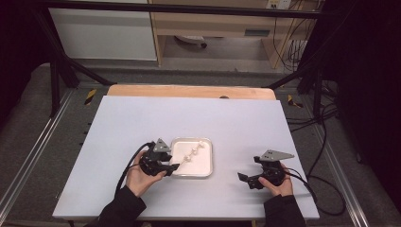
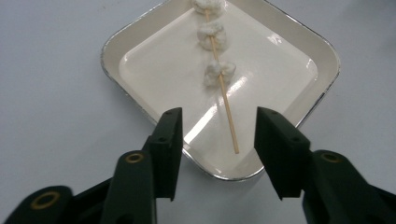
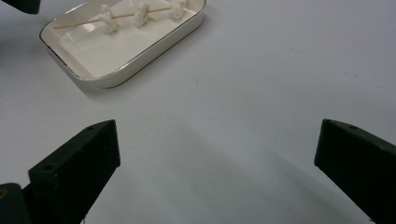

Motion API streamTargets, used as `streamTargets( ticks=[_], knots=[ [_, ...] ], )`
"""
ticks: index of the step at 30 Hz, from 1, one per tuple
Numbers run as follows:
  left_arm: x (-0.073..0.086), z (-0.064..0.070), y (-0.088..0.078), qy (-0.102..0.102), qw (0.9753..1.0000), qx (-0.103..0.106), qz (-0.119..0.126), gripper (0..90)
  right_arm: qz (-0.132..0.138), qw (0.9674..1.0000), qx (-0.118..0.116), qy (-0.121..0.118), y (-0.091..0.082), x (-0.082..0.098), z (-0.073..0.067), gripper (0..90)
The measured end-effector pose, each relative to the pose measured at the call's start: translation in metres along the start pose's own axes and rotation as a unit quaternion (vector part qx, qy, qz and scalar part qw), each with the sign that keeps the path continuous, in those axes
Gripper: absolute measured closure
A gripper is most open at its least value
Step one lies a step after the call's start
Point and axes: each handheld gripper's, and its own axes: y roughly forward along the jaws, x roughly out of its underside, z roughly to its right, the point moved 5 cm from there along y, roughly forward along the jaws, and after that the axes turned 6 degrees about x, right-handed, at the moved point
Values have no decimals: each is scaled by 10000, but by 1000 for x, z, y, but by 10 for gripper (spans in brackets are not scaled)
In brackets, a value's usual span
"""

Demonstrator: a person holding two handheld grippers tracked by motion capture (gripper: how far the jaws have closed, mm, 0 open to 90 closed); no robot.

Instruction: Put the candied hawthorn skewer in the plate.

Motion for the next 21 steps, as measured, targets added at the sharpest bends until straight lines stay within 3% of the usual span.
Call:
streamTargets(
  ticks=[6,13,21],
  knots=[
    [13,-13,-19,42,9997,-156,160,306,14,10000,14,28,-2,0,1,9],
    [37,-31,-36,-162,9993,-147,304,202,39,10000,13,58,-3,0,2,9],
    [69,-48,-48,-413,9974,-391,436,119,1,10000,24,9,-3,1,3,8]
  ],
)
